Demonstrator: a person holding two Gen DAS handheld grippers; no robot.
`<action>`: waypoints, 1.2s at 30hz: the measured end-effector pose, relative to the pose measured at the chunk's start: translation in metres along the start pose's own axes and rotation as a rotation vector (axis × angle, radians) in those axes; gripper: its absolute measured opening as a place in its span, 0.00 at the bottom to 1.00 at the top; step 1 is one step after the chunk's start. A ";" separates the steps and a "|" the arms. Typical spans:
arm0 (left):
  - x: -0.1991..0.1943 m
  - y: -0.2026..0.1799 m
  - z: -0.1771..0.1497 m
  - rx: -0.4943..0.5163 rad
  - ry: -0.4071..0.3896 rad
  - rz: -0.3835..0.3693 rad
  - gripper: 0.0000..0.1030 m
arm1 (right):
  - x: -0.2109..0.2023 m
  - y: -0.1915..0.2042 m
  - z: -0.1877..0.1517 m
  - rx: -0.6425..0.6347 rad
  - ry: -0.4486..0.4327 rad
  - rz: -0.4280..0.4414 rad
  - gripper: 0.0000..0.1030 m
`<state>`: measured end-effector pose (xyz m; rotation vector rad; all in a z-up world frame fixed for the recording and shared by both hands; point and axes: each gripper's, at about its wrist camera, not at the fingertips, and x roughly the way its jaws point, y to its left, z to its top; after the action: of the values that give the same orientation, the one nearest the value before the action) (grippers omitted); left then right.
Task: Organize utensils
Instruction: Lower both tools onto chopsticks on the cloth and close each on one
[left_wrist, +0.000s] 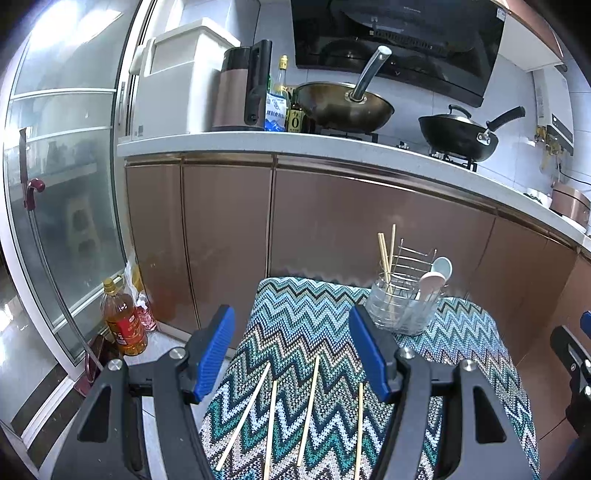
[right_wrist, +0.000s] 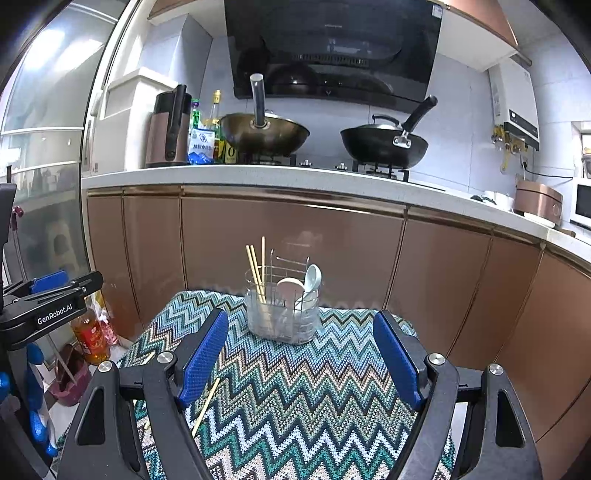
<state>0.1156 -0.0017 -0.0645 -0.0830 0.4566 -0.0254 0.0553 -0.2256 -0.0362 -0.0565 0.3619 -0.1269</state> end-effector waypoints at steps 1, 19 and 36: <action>0.002 0.000 0.000 0.000 0.003 0.001 0.60 | 0.002 0.001 -0.001 -0.001 0.007 0.003 0.78; 0.092 0.044 -0.012 -0.019 0.405 -0.182 0.59 | 0.110 0.005 -0.037 0.142 0.380 0.397 0.40; 0.208 0.044 -0.075 -0.017 0.889 -0.309 0.32 | 0.264 0.078 -0.105 0.105 0.899 0.560 0.20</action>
<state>0.2693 0.0271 -0.2264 -0.1578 1.3292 -0.3728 0.2713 -0.1874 -0.2319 0.2149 1.2503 0.4018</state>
